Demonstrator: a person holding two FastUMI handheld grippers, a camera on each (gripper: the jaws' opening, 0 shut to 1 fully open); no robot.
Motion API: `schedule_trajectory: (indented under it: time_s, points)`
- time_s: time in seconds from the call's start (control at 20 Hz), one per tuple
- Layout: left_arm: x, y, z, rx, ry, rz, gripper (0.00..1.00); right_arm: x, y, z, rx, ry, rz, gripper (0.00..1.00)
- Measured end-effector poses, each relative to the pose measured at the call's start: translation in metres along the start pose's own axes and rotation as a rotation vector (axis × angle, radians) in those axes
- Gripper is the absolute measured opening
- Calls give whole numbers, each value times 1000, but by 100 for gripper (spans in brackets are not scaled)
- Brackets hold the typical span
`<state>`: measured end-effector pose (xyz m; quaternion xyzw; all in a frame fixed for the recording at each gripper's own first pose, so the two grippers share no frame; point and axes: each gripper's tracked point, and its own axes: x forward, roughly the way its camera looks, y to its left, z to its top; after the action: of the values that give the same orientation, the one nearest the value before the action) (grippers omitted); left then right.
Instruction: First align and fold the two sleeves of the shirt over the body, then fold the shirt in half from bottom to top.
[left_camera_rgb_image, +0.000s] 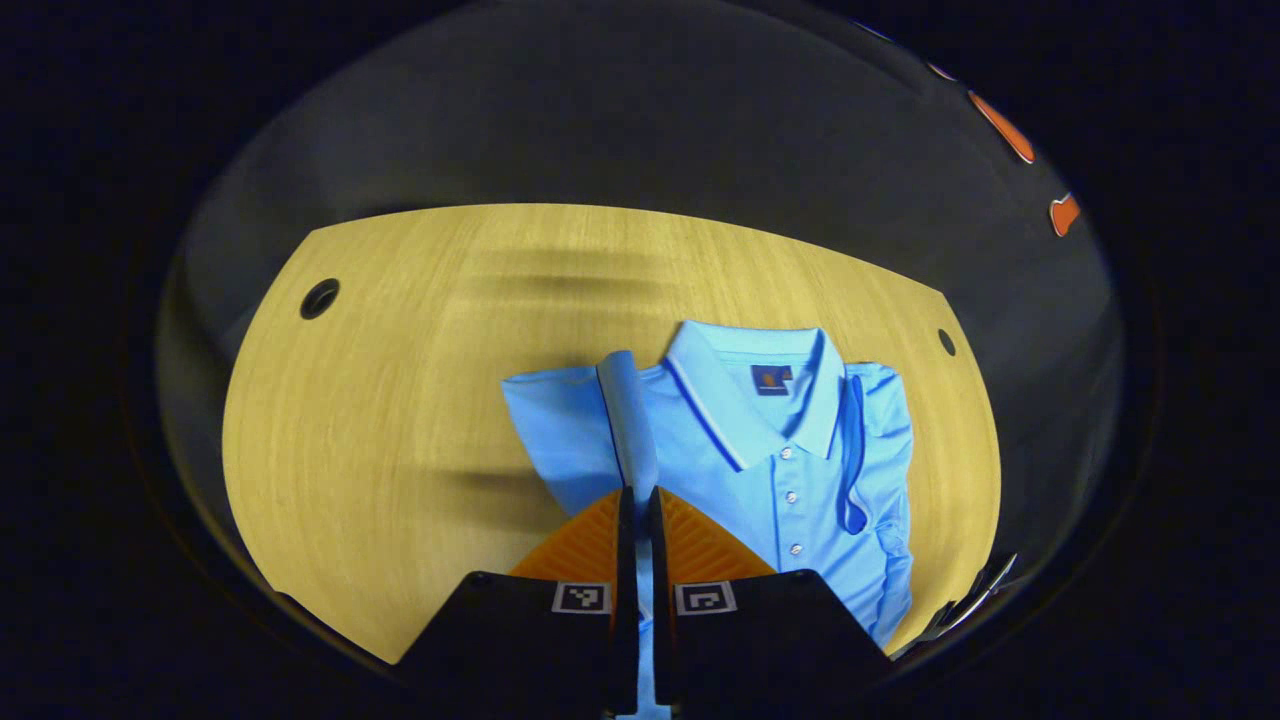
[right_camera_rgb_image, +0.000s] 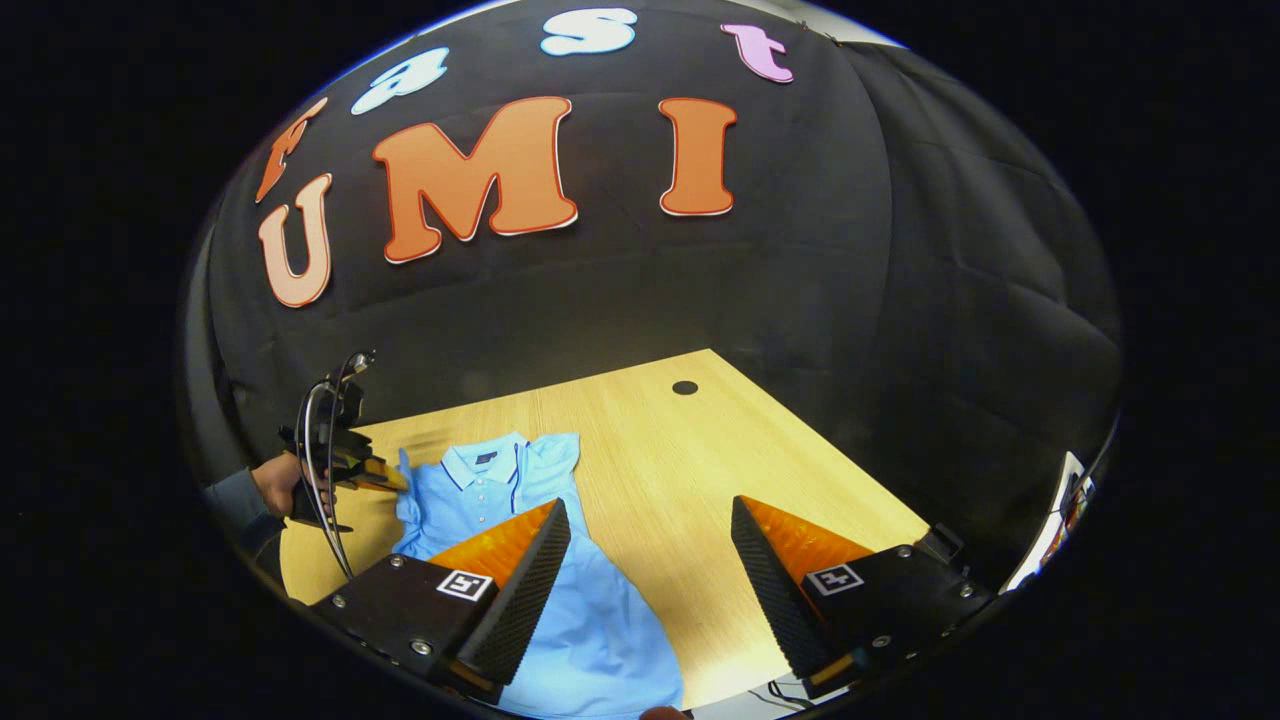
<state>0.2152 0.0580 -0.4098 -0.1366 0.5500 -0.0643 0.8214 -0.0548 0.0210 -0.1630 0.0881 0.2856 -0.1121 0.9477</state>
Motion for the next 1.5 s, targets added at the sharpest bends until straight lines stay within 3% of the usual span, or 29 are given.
schedule_trajectory:
  time_s: [0.15, 0.25, 0.3, 0.45, 0.65, 0.9, 1.15, 1.5]
  points:
    - [6, -42, -3, -28, 12, -166, 14, 0, 11, -12, 15, 38, 25, 98]
    - [-5, -63, -5, -69, 12, -278, 35, 1, 13, -18, 16, 55, 34, 98]
    - [-8, -68, -7, -74, -4, -310, 51, 1, 14, -19, 12, 57, 42, 98]
    - [-33, -57, -12, -27, -64, -283, 100, -1, 14, -27, -9, 75, 72, 98]
    - [-83, -42, -43, 29, -122, -237, 100, -5, 13, -46, -10, 112, 129, 98]
    - [-128, -30, -105, 18, -147, -209, 100, -16, 2, -93, -33, 212, 180, 98]
    - [-155, -13, -174, 70, -156, -151, 100, -26, -3, -140, -109, 281, 225, 98]
    - [-173, 19, -271, 157, -145, -1, 100, -33, -13, -209, -155, 388, 231, 98]
